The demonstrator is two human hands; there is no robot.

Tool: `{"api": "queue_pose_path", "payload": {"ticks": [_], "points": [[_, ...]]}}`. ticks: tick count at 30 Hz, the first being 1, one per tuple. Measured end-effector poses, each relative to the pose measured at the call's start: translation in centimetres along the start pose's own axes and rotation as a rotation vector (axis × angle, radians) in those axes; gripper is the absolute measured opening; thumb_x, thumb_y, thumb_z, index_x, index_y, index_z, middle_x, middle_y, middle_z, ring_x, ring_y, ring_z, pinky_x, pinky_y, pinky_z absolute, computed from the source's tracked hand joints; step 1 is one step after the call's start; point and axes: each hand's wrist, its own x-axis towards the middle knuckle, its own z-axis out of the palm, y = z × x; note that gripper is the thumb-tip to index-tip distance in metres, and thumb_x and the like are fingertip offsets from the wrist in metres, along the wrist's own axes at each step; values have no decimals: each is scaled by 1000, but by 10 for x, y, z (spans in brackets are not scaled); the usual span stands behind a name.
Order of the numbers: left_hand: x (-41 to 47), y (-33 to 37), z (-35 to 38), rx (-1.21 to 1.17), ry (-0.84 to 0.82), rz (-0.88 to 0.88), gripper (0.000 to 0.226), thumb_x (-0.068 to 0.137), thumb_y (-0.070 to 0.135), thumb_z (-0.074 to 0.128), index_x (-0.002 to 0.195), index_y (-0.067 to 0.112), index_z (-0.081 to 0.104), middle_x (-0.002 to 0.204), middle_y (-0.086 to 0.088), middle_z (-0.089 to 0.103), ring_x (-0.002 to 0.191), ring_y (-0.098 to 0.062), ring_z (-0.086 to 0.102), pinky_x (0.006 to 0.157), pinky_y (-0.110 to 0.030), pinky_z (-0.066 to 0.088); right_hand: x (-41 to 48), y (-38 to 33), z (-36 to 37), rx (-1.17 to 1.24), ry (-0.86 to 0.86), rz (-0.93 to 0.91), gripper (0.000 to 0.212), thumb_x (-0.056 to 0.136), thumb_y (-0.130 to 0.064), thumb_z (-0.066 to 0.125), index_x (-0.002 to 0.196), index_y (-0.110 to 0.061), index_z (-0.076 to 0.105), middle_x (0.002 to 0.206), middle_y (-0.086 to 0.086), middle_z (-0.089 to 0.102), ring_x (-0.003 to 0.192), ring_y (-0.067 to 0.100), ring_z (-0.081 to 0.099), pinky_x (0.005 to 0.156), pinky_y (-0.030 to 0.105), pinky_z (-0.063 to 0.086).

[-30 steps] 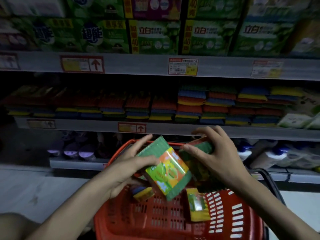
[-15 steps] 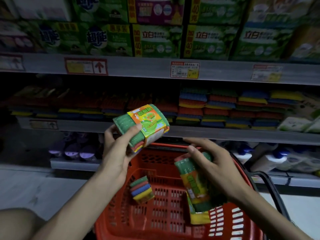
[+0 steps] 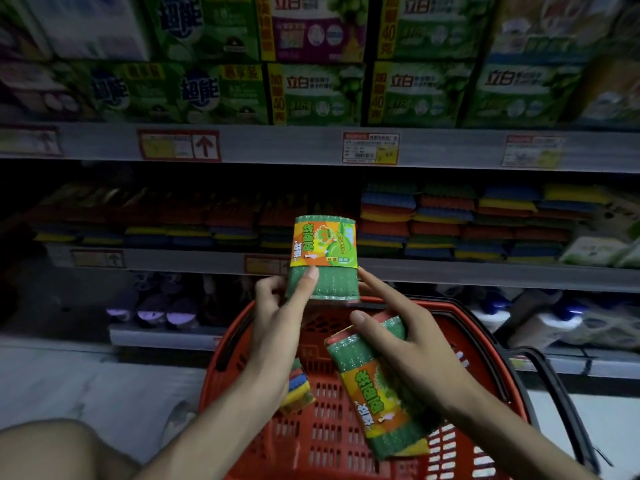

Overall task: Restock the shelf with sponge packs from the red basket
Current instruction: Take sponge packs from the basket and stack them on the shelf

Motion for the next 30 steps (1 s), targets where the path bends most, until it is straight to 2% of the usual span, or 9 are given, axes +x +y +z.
{"api": "queue_pose_path", "payload": {"ticks": [4,7,10,12,14,18,22,26,30], "points": [[0,0,-5,2,2,46,38,78,57,79,105,34,65,106,-2,77,100,-26,75,94,-56,56,7,-4,4,18,19,1,59,95,-45,66,147,-57,40,138,-32,56,116,0,65,97,38,58],[-1,4,-10,-9,38,78,37,81,51,80,106,26,70,104,0,78,100,-23,75,95,-54,57,7,-8,10,6,12,-7,60,95,-47,66,148,-55,40,141,-32,54,123,0,61,102,40,54],[-5,8,-15,-79,40,57,31,87,38,78,109,17,71,105,-3,79,101,-21,75,97,-47,57,6,-10,16,-46,67,-10,56,91,-52,67,142,-50,44,135,-40,51,127,-11,51,108,37,48],[-5,10,-19,-121,43,34,28,88,33,77,108,14,73,105,-4,79,100,-21,76,98,-44,57,6,-11,19,-68,76,-1,52,90,-55,66,138,-51,47,134,-40,51,127,-9,51,108,41,49],[-2,14,-22,-135,65,42,25,88,31,78,106,14,76,102,-4,80,100,-21,76,99,-45,56,6,-11,22,-80,55,0,54,91,-57,66,140,-55,45,137,-40,49,129,-5,52,108,43,49],[8,18,-22,-134,124,101,20,85,32,82,98,16,80,96,-2,81,99,-21,76,99,-47,56,4,-11,26,-133,26,-28,60,92,-56,65,145,-61,37,139,-48,41,133,-14,42,115,41,41],[12,20,-19,-157,115,104,31,81,38,85,104,18,79,100,-3,80,101,-23,75,98,-50,56,3,-14,25,-108,10,-16,65,86,-65,65,144,-66,35,143,-46,40,135,-4,48,113,47,45],[18,27,-10,-164,160,139,33,80,30,86,106,16,73,101,0,79,98,-15,75,95,-38,59,6,-15,25,-77,37,-27,70,85,-68,65,147,-61,34,149,-41,39,139,-5,42,116,47,41],[23,31,1,-127,161,170,33,82,29,85,107,14,71,101,1,78,95,-7,74,80,-18,56,16,-14,22,-42,87,-22,74,83,-67,66,150,-57,35,152,-36,39,141,-7,40,119,45,38]]}}
